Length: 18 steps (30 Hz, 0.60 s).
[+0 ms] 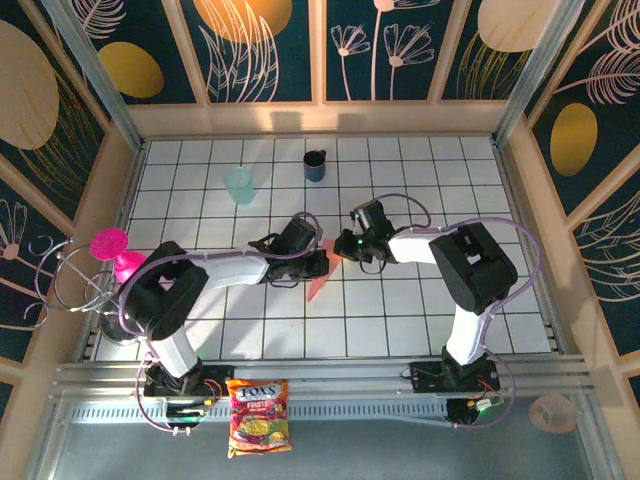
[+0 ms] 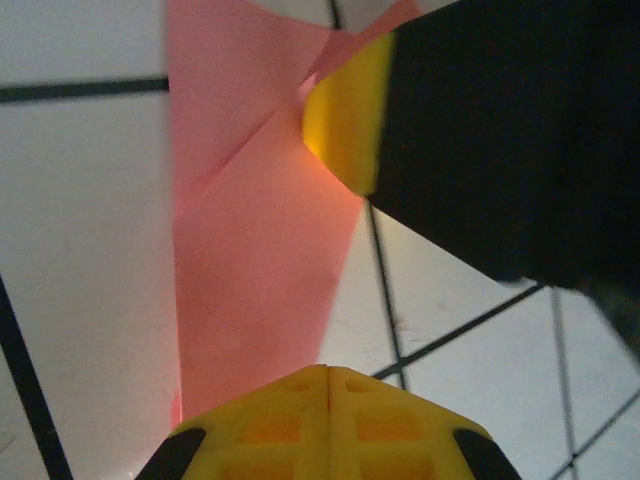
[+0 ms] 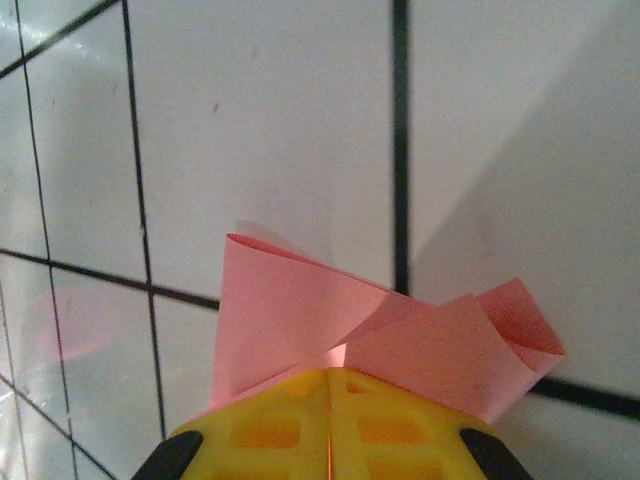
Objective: Fold a paper plane with a square sheet of paper (pick it up from the middle)
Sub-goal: Fold the wing for the fifth time at the center of the table.
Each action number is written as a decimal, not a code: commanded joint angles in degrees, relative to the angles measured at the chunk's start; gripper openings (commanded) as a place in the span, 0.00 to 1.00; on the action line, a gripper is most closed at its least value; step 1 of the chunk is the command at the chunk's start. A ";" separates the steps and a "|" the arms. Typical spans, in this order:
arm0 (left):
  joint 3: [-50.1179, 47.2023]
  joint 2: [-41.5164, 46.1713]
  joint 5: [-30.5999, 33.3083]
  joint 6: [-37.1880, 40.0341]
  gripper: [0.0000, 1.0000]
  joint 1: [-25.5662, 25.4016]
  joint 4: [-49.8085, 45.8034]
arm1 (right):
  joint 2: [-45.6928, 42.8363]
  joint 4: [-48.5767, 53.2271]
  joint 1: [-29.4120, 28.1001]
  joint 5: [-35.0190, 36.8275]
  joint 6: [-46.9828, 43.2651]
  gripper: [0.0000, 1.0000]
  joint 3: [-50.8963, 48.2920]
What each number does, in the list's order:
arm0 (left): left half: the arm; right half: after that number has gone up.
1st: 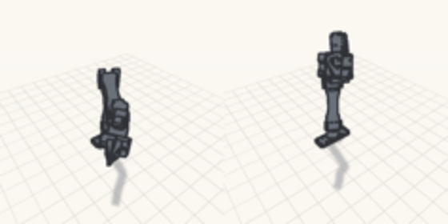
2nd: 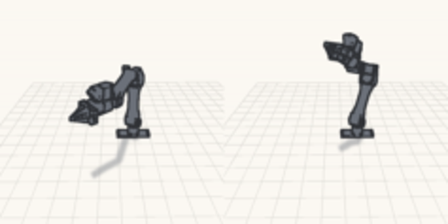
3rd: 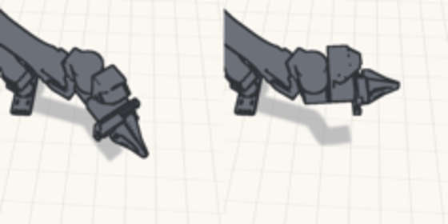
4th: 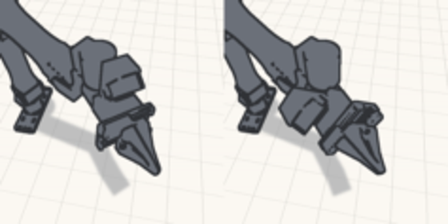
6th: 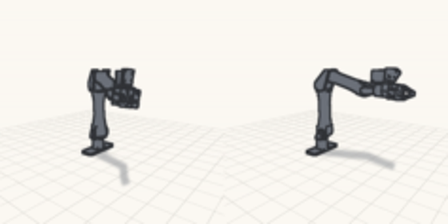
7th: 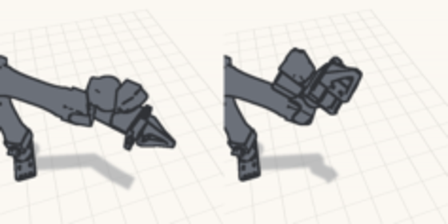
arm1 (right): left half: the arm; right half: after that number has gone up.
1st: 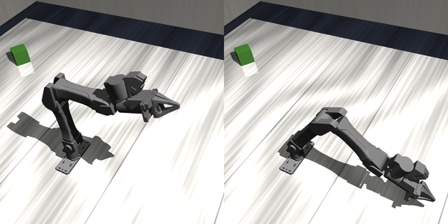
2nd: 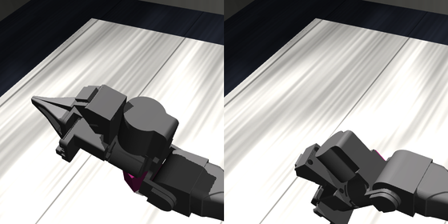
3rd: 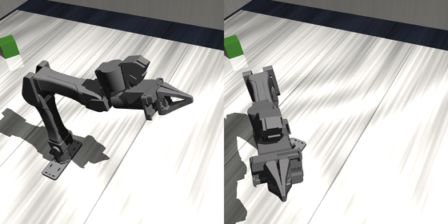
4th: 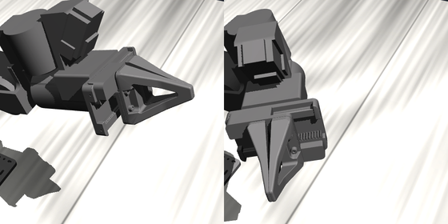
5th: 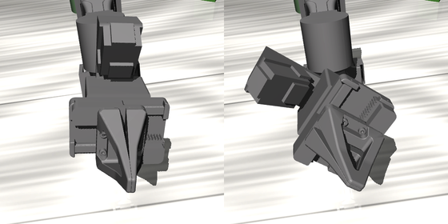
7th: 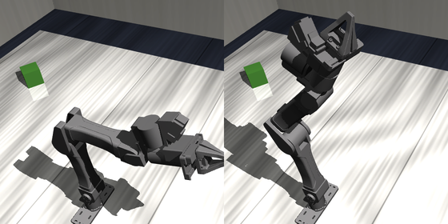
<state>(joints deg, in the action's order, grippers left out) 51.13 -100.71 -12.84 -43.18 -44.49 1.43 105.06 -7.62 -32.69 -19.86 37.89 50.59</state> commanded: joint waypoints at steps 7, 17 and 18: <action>-0.92 -4.91 3.26 -1.07 0.00 -0.46 -5.12 | -0.95 1.81 -0.19 0.79 0.16 0.09 -0.69; -5.19 -5.02 1.84 -2.65 0.00 -0.45 -3.67 | 1.56 -3.51 9.46 1.80 -5.76 0.08 -0.53; -5.48 -5.01 1.56 -2.85 0.00 -0.47 -3.33 | 1.81 -4.43 10.51 1.52 -5.98 0.08 -0.65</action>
<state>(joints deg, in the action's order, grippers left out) 49.12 -103.00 -12.08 -44.93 -44.69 4.34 105.32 -9.15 -25.08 -20.14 34.79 50.39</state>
